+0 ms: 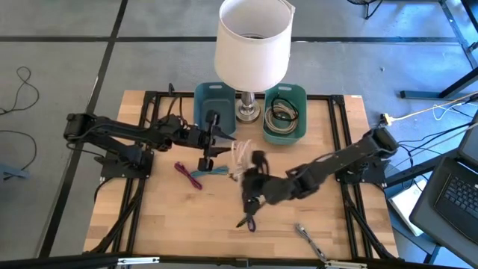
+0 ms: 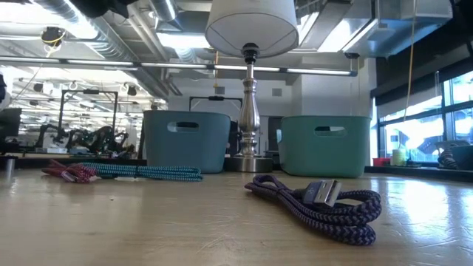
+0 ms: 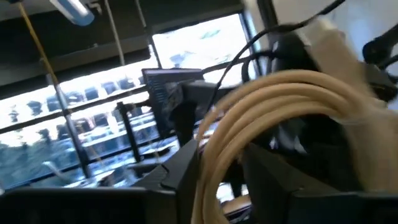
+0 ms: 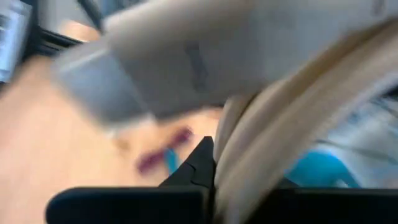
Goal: Pick & Place USB Port
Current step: Put the white hdmi cable into the green bin
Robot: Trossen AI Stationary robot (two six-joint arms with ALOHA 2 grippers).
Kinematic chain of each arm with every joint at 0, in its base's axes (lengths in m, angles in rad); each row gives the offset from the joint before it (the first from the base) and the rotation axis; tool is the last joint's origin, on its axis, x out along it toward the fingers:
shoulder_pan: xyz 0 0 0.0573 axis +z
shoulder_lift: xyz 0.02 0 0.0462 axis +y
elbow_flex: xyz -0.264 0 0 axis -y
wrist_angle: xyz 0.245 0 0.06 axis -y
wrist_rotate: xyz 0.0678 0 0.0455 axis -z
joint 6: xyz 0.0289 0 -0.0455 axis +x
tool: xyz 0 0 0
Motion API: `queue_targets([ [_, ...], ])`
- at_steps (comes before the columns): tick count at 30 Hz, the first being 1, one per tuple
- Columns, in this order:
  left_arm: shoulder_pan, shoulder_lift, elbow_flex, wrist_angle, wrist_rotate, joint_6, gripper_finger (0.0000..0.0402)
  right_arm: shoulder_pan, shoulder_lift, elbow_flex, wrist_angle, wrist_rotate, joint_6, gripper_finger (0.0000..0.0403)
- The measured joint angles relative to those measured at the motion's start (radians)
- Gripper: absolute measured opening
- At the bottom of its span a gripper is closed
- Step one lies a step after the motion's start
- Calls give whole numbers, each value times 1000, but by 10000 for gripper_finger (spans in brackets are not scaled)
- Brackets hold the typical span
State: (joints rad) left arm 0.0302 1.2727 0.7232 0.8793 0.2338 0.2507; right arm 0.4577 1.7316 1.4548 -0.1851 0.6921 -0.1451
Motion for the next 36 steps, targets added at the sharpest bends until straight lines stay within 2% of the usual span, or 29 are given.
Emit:
queue_targets([
  [4, -22, -12, 3, -30, -40, 40, 150, 85, -86, -1, -252, 232, 180, 13],
  [7, -36, -19, 2, -49, -55, 49, 170, 155, -151, 0, -512, 355, 439, 13],
  [10, -55, -27, 2, -106, -65, 49, 180, 219, -191, -13, -855, 382, 833, 13],
  [13, -84, -27, 2, -160, -84, 50, 180, 251, -214, -46, -1124, 384, 1179, 13],
  [15, -102, -23, 2, -179, -101, 49, 177, 250, -222, -82, -1230, 376, 1322, 13],
  [17, -118, -17, 1, -209, -119, 36, 174, 232, -241, -121, -1285, 361, 1391, 13],
  [20, -141, -16, 0, -243, -154, 21, 169, 174, -294, -186, -1266, 325, 1387, 13],
  [23, -161, -16, 0, -297, -188, -10, 164, 89, -374, -255, -1179, 256, 1309, 13],
  [25, -173, -16, 0, -319, -196, -31, 161, 30, -439, -315, -1020, 180, 1160, 13],
  [28, -188, -16, 0, -362, -197, -39, 156, -77, -541, -421, -718, -16, 838, 13],
  [30, -194, -16, 0, -378, -197, -45, 153, -160, -600, -476, -582, -131, 679, 13],
  [36, -210, -16, 0, -407, -212, -58, 148, -468, -693, -510, -554, -323, 471, 13],
])
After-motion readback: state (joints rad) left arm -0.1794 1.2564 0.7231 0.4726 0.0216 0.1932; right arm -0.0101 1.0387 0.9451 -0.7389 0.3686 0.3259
